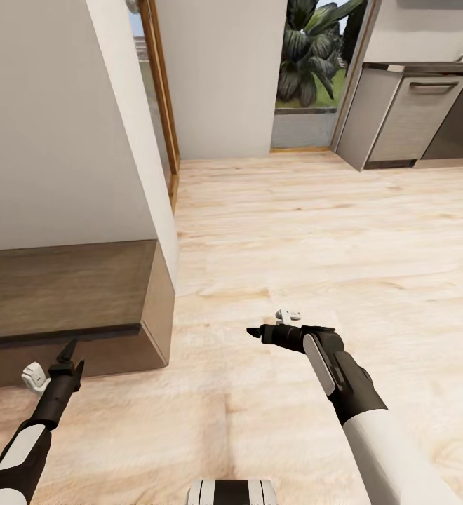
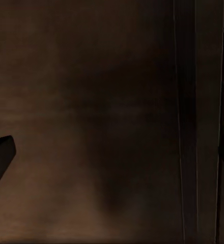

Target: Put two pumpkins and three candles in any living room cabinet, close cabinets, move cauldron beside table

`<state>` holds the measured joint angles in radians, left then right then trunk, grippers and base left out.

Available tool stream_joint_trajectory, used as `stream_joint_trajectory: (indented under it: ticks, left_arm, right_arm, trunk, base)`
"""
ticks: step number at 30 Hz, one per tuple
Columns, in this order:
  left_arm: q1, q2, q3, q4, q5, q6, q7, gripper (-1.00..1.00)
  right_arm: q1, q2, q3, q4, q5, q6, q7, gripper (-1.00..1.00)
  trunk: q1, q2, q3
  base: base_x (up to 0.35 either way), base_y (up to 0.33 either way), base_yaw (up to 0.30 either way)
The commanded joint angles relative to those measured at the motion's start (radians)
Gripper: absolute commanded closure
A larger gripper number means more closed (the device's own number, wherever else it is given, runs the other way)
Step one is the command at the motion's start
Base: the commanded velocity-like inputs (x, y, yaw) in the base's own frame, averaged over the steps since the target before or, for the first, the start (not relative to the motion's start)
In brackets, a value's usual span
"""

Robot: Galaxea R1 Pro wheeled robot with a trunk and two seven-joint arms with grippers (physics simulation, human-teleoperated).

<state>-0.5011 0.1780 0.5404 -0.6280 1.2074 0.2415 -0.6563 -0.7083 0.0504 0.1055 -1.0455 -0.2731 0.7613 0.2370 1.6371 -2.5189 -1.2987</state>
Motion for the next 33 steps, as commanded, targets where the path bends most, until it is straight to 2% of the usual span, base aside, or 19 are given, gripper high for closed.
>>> stream_joint_trajectory:
  ticks: [1,33]
  left_arm:
    - [-0.001,0.000,0.001,0.001,0.009,0.010,-0.003,-1.00]
    - [-0.001,-0.001,0.000,-0.001,0.006,0.009,0.000,-1.00]
  right_arm:
    - [0.000,0.000,-0.001,-0.001,0.003,0.004,0.004,-1.00]
    - [0.000,0.000,-0.001,-0.001,0.003,0.003,0.004,-1.00]
  trunk:
    - [0.000,0.000,-0.001]
    - [0.000,0.000,-0.001]
  base:
    - [0.000,0.000,0.000]
    - [0.034,0.000,0.000]
